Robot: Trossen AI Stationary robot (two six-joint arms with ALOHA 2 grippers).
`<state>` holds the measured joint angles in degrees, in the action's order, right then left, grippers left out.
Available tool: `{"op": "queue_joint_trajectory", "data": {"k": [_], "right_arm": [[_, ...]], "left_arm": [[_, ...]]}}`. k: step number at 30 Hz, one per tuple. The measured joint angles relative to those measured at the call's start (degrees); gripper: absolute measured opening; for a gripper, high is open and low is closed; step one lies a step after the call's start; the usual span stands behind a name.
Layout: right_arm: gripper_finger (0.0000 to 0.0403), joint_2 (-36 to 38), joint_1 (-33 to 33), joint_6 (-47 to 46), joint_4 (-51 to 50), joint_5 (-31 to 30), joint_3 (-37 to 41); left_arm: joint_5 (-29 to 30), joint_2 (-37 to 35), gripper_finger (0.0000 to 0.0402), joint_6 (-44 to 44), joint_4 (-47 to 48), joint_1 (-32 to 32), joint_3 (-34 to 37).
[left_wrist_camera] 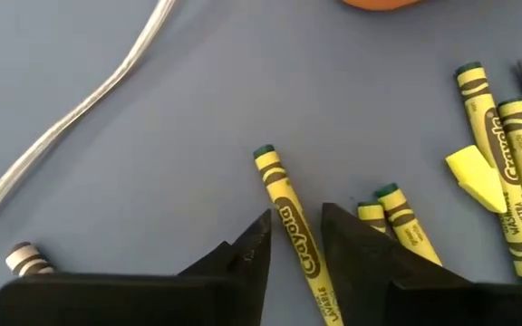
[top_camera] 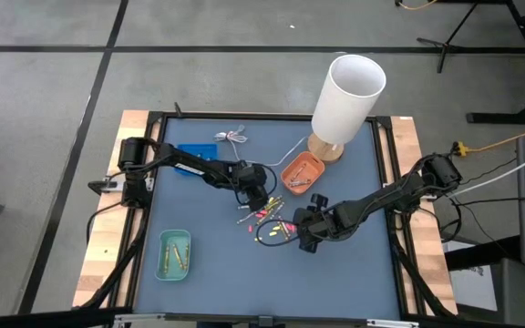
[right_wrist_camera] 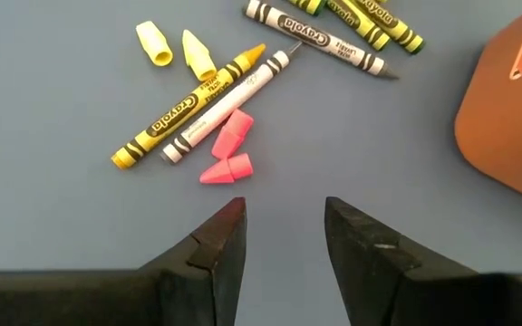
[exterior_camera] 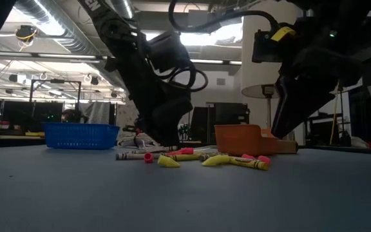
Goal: Sort crayons
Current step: Put the green crayon into the blue bin
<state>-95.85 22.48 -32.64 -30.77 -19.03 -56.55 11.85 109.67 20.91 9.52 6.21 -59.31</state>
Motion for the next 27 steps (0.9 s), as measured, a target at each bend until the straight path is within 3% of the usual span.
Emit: {"op": "queue_joint_trajectory", "data": {"k": [10, 18, 27], "right_arm": [[0.0150, 0.0, 0.0, 0.0, 1.1, 0.0, 0.0], [0.0150, 0.0, 0.0, 0.0, 4.9, 0.0, 0.0], [0.0150, 0.0, 0.0, 2.3, 9.2, 0.0, 0.0]], "left_arm": [[-0.1, -0.1, 0.0008, 0.0, 0.1, 0.0, 0.0], [0.4, -3.2, 0.0007, -0.3, 1.5, 0.3, 0.2], [0.2, -12.7, 0.0007, -1.0, 10.0, 2.7, 0.2]]}}
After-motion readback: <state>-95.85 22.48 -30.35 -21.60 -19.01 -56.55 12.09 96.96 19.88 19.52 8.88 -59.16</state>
